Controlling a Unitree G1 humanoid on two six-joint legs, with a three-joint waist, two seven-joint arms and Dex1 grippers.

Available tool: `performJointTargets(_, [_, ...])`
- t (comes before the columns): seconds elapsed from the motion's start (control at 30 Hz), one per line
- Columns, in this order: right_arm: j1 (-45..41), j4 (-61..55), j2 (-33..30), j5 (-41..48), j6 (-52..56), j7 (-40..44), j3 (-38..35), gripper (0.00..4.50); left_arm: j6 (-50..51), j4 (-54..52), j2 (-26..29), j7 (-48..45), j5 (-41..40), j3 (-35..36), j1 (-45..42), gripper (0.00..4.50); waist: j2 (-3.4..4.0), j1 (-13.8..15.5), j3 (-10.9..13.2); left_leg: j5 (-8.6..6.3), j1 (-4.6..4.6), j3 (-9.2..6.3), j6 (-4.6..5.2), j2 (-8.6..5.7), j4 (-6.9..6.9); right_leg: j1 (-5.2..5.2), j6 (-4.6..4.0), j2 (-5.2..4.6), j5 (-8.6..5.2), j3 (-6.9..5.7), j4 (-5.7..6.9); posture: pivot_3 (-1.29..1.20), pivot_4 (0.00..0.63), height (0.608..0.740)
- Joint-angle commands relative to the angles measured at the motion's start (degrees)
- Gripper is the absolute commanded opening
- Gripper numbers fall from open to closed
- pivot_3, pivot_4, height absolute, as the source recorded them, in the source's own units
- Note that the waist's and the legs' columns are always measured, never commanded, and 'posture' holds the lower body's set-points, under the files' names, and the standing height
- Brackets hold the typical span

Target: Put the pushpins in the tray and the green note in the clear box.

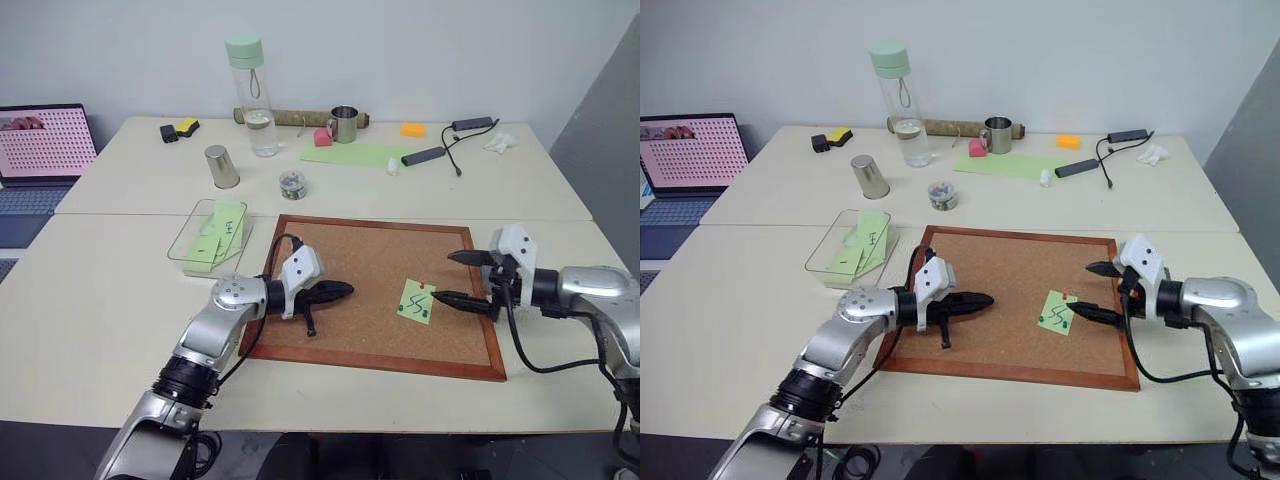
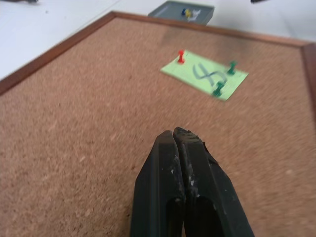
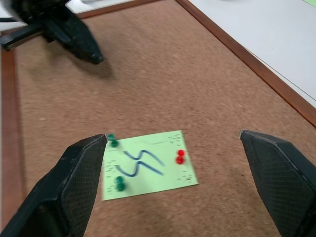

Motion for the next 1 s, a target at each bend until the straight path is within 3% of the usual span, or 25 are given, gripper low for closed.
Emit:
performJointTargets(0.03, [-2.20,4.32,1.74,-3.16,-4.38,0.05,1.92,4.50,-4.13,4.13,-1.42,-0.19,2.46,-0.72,-0.88,0.04,0.00,-0.02,0.00,0.00,0.00,0.00,0.00,0.00,0.00,0.00,0.00,0.00,0.00,0.00,0.00,0.00,0.150,0.740])
performJointTargets(0.27, [-5.78,15.00,6.28,-7.85,-12.23,-0.32,4.18,4.50,-6.67,7.84,-1.65,-0.46,4.76,-0.78,-0.32,0.04,0.01,-0.07,-0.05,0.00,0.06,0.00,0.00,-0.02,0.05,0.03,0.00,-0.01,0.00,0.01,0.09,0.00,0.150,0.740])
performJointTargets(0.37, [-5.92,17.61,7.36,-8.80,-14.48,0.23,4.27,4.08,-6.80,7.67,-1.49,-0.62,5.04,-0.77,-0.19,0.00,0.02,-0.08,-0.06,0.00,0.08,0.00,0.00,-0.02,0.05,0.04,0.00,-0.01,0.00,0.01,0.11,0.00,0.150,0.740])
performJointTargets(0.6, [-5.13,19.62,8.63,-9.33,-16.56,0.72,4.00,2.41,-6.43,7.23,-1.45,-0.46,5.26,-0.62,0.12,0.00,0.03,-0.13,-0.07,0.01,0.08,0.00,0.00,-0.02,0.05,0.04,0.00,-0.01,0.00,0.02,0.12,0.00,0.150,0.740])
performJointTargets(1.0, [-4.59,18.59,9.33,-9.03,-14.72,2.40,4.06,0.05,-5.91,8.17,-2.04,-0.17,5.42,-0.64,-0.43,0.00,0.03,-0.16,-0.08,0.00,0.09,0.00,0.00,-0.02,0.05,0.04,0.00,-0.01,0.00,0.02,0.14,0.00,0.150,0.740])
